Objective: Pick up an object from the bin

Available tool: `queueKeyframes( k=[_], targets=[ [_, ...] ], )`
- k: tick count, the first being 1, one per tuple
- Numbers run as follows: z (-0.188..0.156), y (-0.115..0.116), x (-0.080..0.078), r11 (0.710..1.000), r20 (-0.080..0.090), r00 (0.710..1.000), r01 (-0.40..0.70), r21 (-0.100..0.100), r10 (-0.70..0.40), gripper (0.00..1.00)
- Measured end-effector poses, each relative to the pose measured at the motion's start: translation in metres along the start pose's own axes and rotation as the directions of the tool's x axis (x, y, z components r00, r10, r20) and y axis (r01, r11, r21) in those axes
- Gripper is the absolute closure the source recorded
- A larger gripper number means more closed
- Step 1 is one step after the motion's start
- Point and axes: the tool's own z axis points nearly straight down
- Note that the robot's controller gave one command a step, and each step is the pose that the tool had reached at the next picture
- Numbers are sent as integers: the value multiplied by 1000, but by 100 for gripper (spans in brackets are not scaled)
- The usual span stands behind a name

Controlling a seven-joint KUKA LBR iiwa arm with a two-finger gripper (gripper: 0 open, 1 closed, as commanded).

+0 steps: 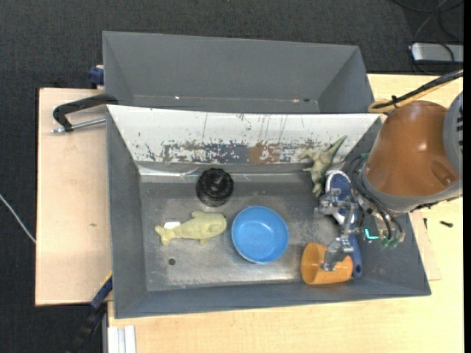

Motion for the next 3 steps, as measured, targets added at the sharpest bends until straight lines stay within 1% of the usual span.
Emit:
queueKeyframes(
  k=[1,2,3],
  targets=[
    [60,-24,-14,997,46,996,73,3,-73,0],
    [37,-31,-8,993,18,993,120,5,-120,0],
    [31,-34,-2,993,14,993,-115,1,115,0]
  ],
)
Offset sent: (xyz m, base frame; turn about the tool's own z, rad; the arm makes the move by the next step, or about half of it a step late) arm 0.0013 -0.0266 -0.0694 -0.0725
